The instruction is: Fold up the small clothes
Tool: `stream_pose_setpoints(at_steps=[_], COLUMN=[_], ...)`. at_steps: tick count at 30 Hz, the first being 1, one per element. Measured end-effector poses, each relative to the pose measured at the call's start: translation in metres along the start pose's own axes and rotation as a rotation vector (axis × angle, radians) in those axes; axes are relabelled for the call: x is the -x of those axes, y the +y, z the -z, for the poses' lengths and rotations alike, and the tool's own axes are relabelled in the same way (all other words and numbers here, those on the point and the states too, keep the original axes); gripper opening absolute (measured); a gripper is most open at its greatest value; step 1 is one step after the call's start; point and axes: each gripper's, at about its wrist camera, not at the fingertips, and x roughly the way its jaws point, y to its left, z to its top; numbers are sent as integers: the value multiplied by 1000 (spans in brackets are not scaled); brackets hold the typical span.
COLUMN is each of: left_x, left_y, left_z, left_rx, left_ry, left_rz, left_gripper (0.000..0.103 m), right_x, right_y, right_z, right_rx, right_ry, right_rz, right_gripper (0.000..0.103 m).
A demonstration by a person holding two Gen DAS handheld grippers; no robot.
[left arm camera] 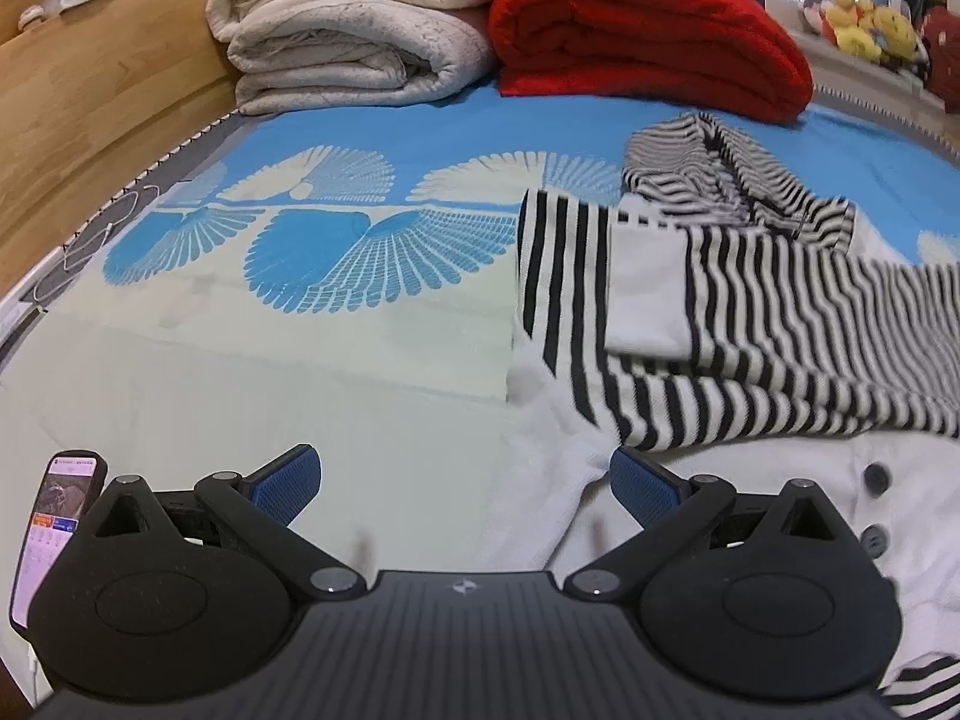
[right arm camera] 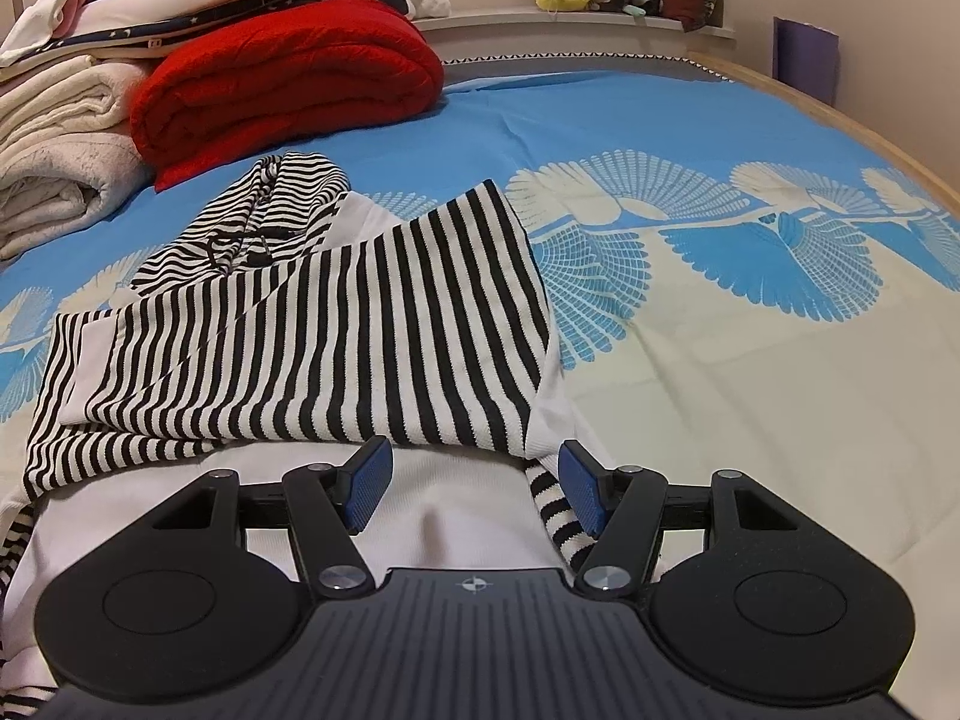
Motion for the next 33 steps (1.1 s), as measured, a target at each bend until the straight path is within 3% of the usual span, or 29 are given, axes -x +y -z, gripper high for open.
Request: stream_pose_setpoints(at_steps=[2, 4, 8, 11, 14, 16, 20, 24, 25, 26, 27, 28, 29, 31, 33], left_x=[19, 43, 59, 24, -50, -107, -212, -276, -290, -295, -301, -300, -291, -252, -199], left_y=[10, 21, 10, -22, -61, -81, -115, -146, -155, -160, -167, -169, -167, -153, -132], left_z=[-12, -35, -125, -195, -241, -256, -260, -257, -256, -252, -251, -253, -257, -267, -263], left_rx=[31, 59, 10, -33, -33, 9, 100, 52, 16, -9, -31, -28, 2, 31, 8], left_ry=[-50, -141, -301, -316, -241, -150, 21, 75, 94, 86, 81, 71, 35, -86, -193], left_rz=[78, 142, 125, 133, 186, 211, 222, 202, 216, 213, 223, 238, 264, 348, 462], left_gripper=[103, 103, 103, 103, 103, 103, 103, 102, 96, 51, 2, 2, 2, 2, 2], right_x=[22, 58, 86, 57, -16, -87, -216, -308, -326, -340, -347, -344, -344, -318, -263], right_y=[-5, -13, -8, 21, 58, 76, 100, 129, 139, 150, 160, 176, 187, 193, 180], right_z=[-12, -37, -127, -196, -248, -268, -260, -239, -235, -230, -226, -223, -225, -234, -241], right_rx=[-35, -93, -118, -82, -73, -122, -259, -295, -276, -244, -187, -78, 29, 22, 2], right_ry=[-51, -172, -299, -324, -284, -170, 41, 147, 172, 189, 163, 84, 80, -23, -170], right_rz=[-42, -108, -255, -293, -267, -279, -238, -179, -165, -153, -138, -136, -170, -175, -284], right_gripper=[63, 65, 72, 77, 79, 81, 82, 86, 87, 86, 84, 26, 1, 1, 1])
